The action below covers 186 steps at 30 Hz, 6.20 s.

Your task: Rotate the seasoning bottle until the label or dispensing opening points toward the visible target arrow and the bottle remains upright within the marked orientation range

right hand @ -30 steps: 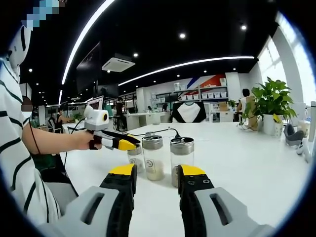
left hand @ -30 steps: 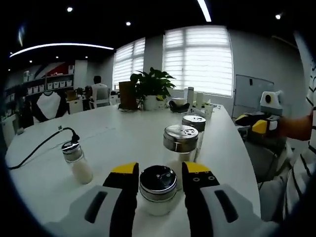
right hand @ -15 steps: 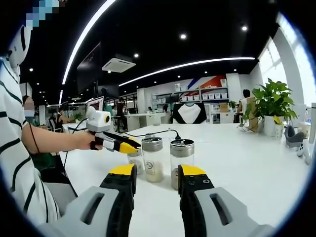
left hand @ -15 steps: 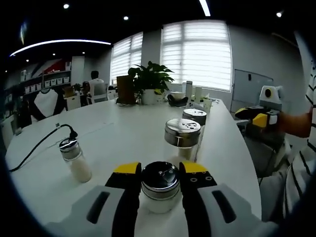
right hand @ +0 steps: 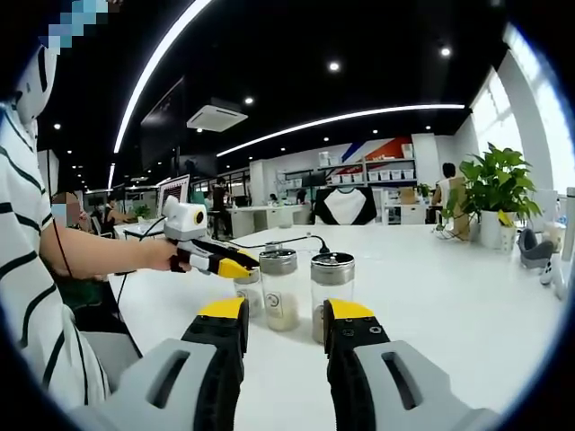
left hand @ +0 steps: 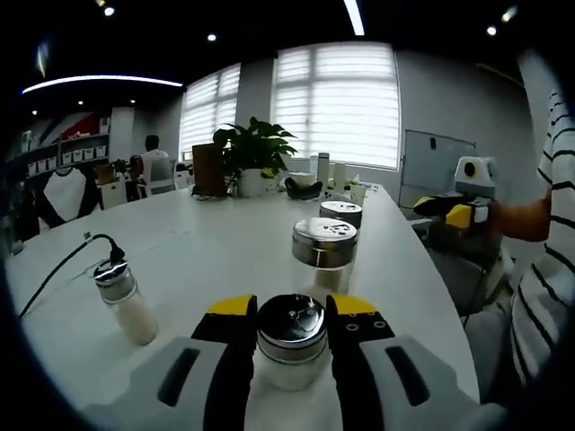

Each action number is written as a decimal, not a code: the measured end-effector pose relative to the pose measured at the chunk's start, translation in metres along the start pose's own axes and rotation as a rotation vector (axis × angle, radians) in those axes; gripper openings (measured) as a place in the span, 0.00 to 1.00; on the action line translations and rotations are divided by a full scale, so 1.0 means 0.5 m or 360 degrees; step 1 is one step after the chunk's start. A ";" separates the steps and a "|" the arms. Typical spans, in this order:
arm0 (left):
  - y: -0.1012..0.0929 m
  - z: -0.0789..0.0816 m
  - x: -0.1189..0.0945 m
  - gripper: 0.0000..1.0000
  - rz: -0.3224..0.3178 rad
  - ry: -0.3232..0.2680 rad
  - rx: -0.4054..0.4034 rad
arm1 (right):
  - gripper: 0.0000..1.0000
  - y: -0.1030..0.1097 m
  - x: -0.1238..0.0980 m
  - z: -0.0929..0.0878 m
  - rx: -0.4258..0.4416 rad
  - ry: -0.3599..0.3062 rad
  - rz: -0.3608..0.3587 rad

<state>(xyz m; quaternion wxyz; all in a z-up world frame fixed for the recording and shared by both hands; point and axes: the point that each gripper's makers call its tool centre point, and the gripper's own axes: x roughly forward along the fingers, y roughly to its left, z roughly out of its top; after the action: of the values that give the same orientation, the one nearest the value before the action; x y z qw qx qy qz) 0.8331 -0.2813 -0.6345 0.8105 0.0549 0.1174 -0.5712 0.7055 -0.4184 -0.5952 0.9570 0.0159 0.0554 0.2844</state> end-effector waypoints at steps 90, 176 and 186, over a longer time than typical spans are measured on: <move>-0.001 -0.004 0.008 0.33 -0.0053 0.0005 -0.0075 | 0.32 -0.008 0.003 0.004 0.0005 -0.0011 -0.0015; -0.017 0.031 -0.466 0.34 0.0910 -0.0416 -0.0159 | 0.43 -0.051 0.040 0.091 -0.0220 -0.0179 -0.0122; -0.020 0.000 -0.540 0.37 0.1047 -0.0320 -0.0145 | 0.43 -0.051 0.028 0.084 -0.0347 -0.0069 -0.0119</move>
<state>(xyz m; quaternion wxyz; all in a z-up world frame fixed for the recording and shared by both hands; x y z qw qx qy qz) 0.7375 -0.0383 -0.5657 0.9604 -0.0030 0.0384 -0.2760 0.7358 -0.4320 -0.5565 0.9639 -0.0844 0.0041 0.2525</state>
